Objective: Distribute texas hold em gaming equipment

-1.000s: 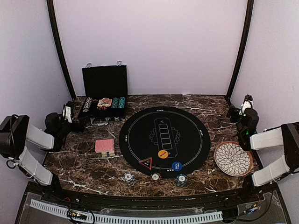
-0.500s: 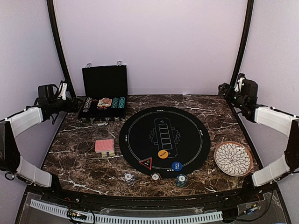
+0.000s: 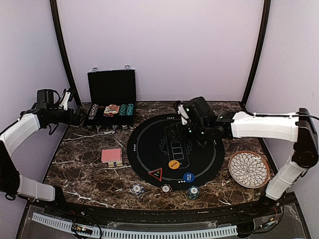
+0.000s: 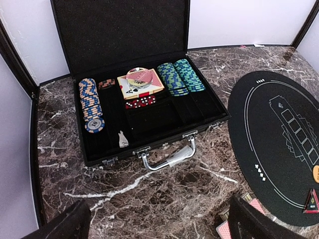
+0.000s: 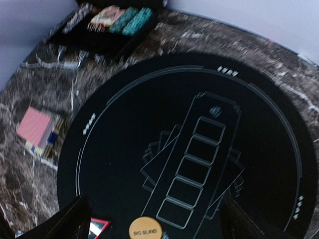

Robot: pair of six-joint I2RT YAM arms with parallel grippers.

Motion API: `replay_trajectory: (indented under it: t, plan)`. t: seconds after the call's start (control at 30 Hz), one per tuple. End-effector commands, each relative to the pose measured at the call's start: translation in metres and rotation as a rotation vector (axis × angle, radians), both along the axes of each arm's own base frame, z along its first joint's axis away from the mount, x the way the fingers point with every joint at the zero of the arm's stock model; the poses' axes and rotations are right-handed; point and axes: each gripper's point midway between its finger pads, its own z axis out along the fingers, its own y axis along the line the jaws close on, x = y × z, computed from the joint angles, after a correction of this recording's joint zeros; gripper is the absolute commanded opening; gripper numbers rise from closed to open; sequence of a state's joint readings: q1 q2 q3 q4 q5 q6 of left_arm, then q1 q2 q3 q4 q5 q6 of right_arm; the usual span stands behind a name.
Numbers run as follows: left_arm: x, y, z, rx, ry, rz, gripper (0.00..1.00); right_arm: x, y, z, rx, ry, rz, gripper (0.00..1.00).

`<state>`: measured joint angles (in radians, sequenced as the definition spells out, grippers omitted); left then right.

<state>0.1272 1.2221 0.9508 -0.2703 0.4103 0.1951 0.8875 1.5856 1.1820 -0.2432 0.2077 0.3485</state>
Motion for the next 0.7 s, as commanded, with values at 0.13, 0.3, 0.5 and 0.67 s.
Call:
replay_trajectory:
  t: [0.13, 0.3, 0.5, 0.67]
  plan:
    - [-0.016, -0.009, 0.019, -0.014, -0.019, -0.056, 0.99, -0.094, 0.048, -0.073, -0.217, 0.204, 0.129, 0.90]
    - [-0.020, -0.013, 0.018, -0.024, -0.005, -0.073, 0.99, -0.115, 0.059, -0.092, -0.250, 0.262, 0.161, 0.89]
    - [-0.021, -0.014, 0.023, -0.035, -0.011, -0.079, 0.99, -0.120, 0.070, -0.107, -0.284, 0.323, 0.198, 0.83]
    - [-0.022, -0.016, 0.027, -0.040, -0.016, -0.086, 0.99, -0.123, 0.073, -0.119, -0.318, 0.357, 0.213, 0.76]
